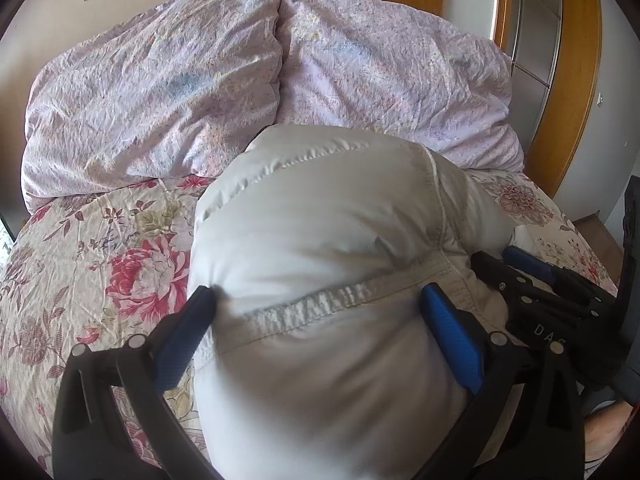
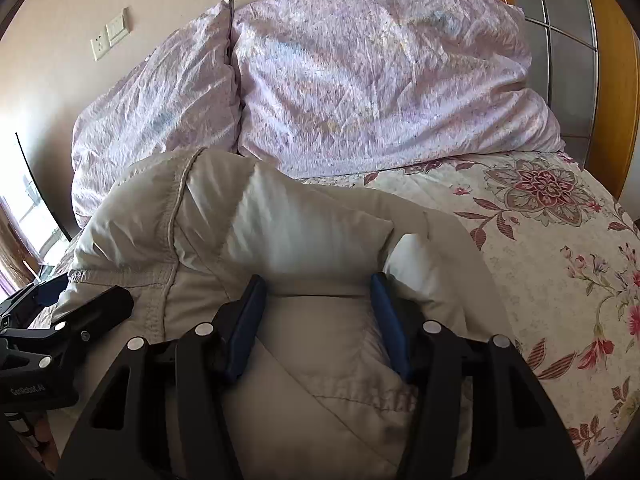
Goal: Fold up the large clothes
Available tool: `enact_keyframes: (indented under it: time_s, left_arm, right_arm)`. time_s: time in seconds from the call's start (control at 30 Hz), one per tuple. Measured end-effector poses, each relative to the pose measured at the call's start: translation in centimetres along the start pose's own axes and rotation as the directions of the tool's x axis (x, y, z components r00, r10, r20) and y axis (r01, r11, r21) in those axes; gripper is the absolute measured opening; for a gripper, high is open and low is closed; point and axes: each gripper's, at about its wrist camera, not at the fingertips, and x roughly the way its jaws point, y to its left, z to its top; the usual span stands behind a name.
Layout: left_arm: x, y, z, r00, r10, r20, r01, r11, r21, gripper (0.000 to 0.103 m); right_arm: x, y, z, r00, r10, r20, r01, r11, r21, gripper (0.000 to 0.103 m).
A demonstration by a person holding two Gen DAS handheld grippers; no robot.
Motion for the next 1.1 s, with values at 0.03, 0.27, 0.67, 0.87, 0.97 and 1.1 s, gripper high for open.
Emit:
enact_keyframes:
  time_s: [0.03,0.27,0.67,0.87,0.97,1.1]
  left_arm:
    - [0.06,0.04,-0.03,1.0,-0.001,0.0,0.001,1.0,-0.001,0.101]
    - [0.3,0.15,-0.24,1.0,-0.003,0.003,0.003,1.0,-0.004,0.101]
    - [0.38,0.18,-0.48,1.0,0.003,0.012,-0.003,1.0,-0.001,0.101]
    - [0.53,0.15,-0.65,1.0,0.01,0.016,-0.009,1.0,-0.001,0.101]
    - [0.58,0.23,-0.77,1.0,0.008,0.021,-0.008,1.0,-0.006,0.101]
    - [0.66,0.33,-0.93,1.0,0.008,0.029,-0.008,1.0,-0.013,0.101]
  right_arm:
    - [0.05,-0.01,-0.04,1.0,0.0,-0.001,0.0,1.0,-0.001,0.056]
    - [0.32,-0.07,-0.13,1.0,0.0,-0.005,0.0,1.0,-0.001,0.056]
    - [0.33,-0.19,-0.11,1.0,0.002,0.013,-0.002,1.0,0.001,0.056]
    - [0.61,-0.16,-0.33,1.0,0.005,0.019,-0.005,1.0,0.003,0.056]
    - [0.65,-0.12,-0.36,1.0,0.004,0.019,-0.004,1.0,0.003,0.056]
    - [0.71,-0.14,-0.4,1.0,0.003,0.019,-0.003,1.0,0.002,0.056]
